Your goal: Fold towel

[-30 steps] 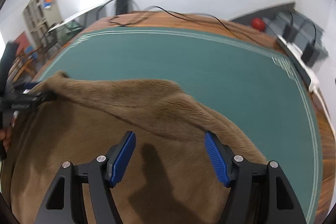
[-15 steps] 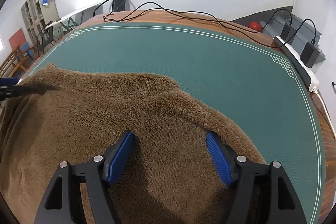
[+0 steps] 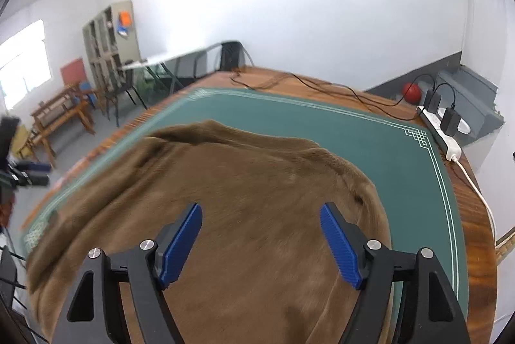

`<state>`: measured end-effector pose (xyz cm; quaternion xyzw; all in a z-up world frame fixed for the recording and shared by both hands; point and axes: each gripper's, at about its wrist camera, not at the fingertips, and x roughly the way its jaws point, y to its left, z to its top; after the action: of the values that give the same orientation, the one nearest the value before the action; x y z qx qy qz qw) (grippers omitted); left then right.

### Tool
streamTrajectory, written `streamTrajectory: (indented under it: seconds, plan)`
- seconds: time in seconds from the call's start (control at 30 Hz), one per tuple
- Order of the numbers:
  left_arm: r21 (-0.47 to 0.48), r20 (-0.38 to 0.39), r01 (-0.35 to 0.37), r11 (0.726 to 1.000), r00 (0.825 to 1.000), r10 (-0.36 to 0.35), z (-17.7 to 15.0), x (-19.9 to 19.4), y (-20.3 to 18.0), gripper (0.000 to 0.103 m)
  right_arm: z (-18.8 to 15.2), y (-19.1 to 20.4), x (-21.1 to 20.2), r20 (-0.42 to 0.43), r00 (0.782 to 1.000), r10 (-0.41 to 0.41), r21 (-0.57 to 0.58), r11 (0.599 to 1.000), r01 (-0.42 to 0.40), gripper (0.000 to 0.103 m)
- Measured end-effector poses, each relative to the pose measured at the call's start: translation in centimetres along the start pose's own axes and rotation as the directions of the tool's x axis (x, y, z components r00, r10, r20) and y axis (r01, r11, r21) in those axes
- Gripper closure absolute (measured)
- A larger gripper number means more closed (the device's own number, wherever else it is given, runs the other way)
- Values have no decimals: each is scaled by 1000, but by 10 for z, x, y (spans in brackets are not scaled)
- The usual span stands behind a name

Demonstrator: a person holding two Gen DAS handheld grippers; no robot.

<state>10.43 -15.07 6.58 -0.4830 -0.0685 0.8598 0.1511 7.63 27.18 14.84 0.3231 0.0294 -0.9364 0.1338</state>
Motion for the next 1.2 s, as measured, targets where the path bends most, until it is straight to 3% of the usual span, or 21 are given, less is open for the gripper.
streamTrajectory:
  seconds: [0.13, 0.43, 0.47, 0.5, 0.53, 0.6, 0.7, 0.77, 0.83, 0.9, 1.0, 1.07, 1.1, 1.17, 1.2]
  plan:
    - [4, -42, 6, 1000, 999, -6, -39, 8, -1, 1, -26, 23, -29, 27, 999, 39, 16, 999, -40, 24]
    - [-17, -20, 60, 998, 998, -60, -56, 26, 0, 2, -79, 52, -23, 3, 998, 58, 28, 998, -59, 24]
    - [-9, -18, 70, 997, 997, -71, -58, 28, -3, 11, -84, 53, -21, 1, 999, 48, 33, 998, -48, 24]
    - [0, -25, 82, 997, 996, -82, -59, 29, -7, 29, -87, 52, -18, -1, 1000, 29, 37, 999, -29, 24]
    - [8, -33, 94, 996, 995, -93, -61, 29, -10, 40, -91, 50, -13, -9, 1000, 16, 46, 999, -15, 24]
    - [29, -36, 98, 995, 995, -97, -62, 27, -18, 74, -97, 41, -5, -31, 1000, 0, 70, 998, 3, 24]
    - [63, 10, 4, 998, 1000, -5, -57, 9, -23, 91, -101, 31, 1, -52, 999, -4, 109, 994, 10, 24]
    - [64, 60, -63, 996, 996, 59, -48, -11, -20, 91, -104, 26, 0, -50, 999, -6, 122, 992, 12, 24]
    - [45, 125, -157, 987, 981, 151, -36, -31, -12, 95, -106, 25, 0, -53, 999, -5, 126, 992, 11, 24]
    - [13, 187, -242, 970, 954, 236, -22, -52, -3, 98, -107, 23, 1, -56, 998, -7, 127, 992, 14, 24]
    - [-53, 273, -350, 935, 896, 351, 2, -84, 12, 98, -107, 24, 2, -55, 998, -10, 124, 992, 17, 24]
    - [-82, 277, -326, 942, 900, 336, 13, -92, 21, 98, -108, 24, 2, -55, 998, -11, 120, 993, 17, 24]
    - [-93, 258, -249, 964, 929, 265, 17, -90, 29, 98, -108, 25, 2, -55, 998, -11, 120, 993, 18, 24]
    - [-107, 219, -136, 985, 963, 157, 14, -78, 35, 97, -108, 26, 2, -57, 998, -10, 123, 992, 17, 24]
    - [-107, 190, -71, 992, 978, 91, 11, -68, 37, 89, -108, 25, 2, -56, 998, -7, 126, 992, 14, 24]
